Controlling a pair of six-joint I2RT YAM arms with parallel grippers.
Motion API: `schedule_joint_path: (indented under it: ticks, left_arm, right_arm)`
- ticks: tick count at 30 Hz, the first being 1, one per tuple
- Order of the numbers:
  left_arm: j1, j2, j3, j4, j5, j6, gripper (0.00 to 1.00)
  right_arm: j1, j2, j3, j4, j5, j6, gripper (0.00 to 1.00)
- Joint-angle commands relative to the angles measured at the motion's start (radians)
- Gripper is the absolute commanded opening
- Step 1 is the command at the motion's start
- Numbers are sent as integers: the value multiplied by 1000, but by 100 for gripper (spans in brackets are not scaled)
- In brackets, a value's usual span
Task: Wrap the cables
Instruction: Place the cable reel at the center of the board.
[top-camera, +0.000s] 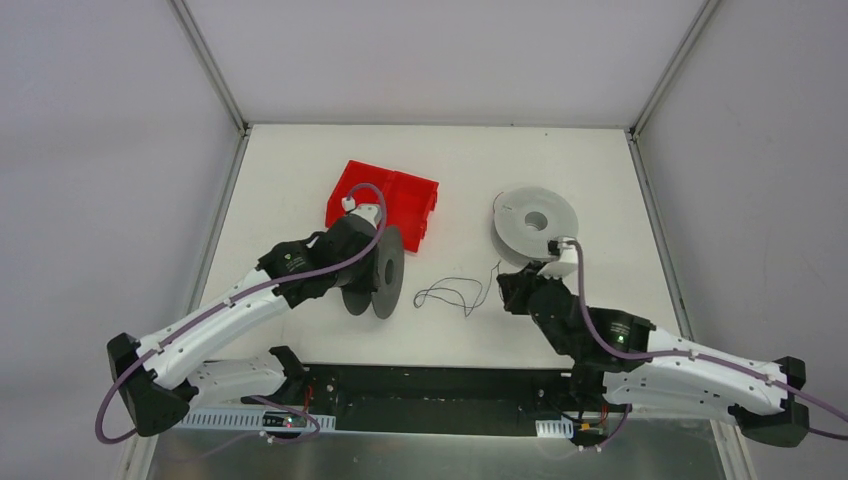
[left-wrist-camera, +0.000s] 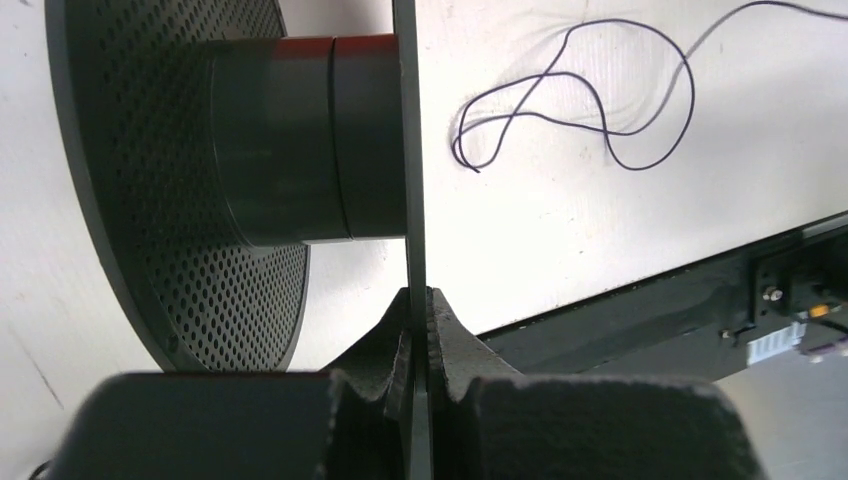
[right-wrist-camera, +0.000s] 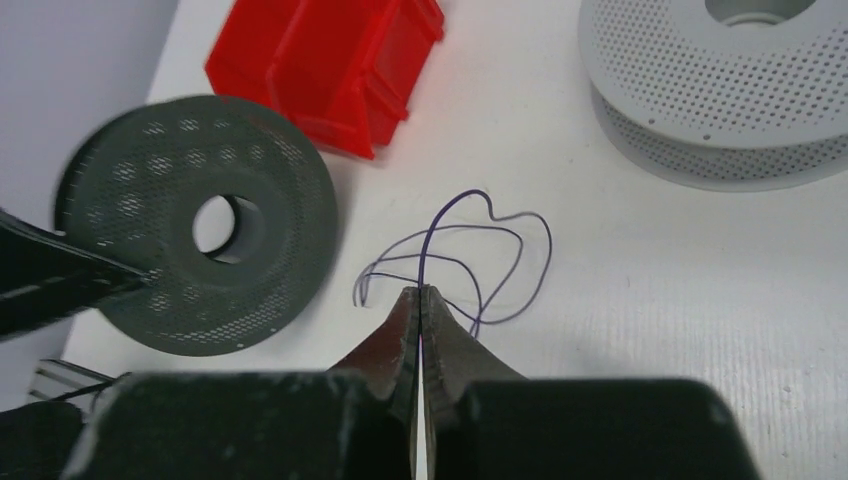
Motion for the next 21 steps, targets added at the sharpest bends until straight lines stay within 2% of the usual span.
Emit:
schedule_joint_path:
  ticks: [1, 5, 13, 21]
  left_arm:
    - [-75, 54, 65, -31, -157, 41, 0]
    - [-88, 67, 68, -29, -163, 35, 0]
    - [-91, 36, 78, -16, -130, 34, 22]
    - [-92, -26, 59, 60, -45, 38, 40]
  right_arm:
    - [2, -67, 90, -63, 36, 4, 0]
    - [2, -100, 47, 47, -17, 43, 0]
    - [2, -84, -65, 292, -15, 169, 0]
    - [2, 24, -112, 606, -29, 162, 0]
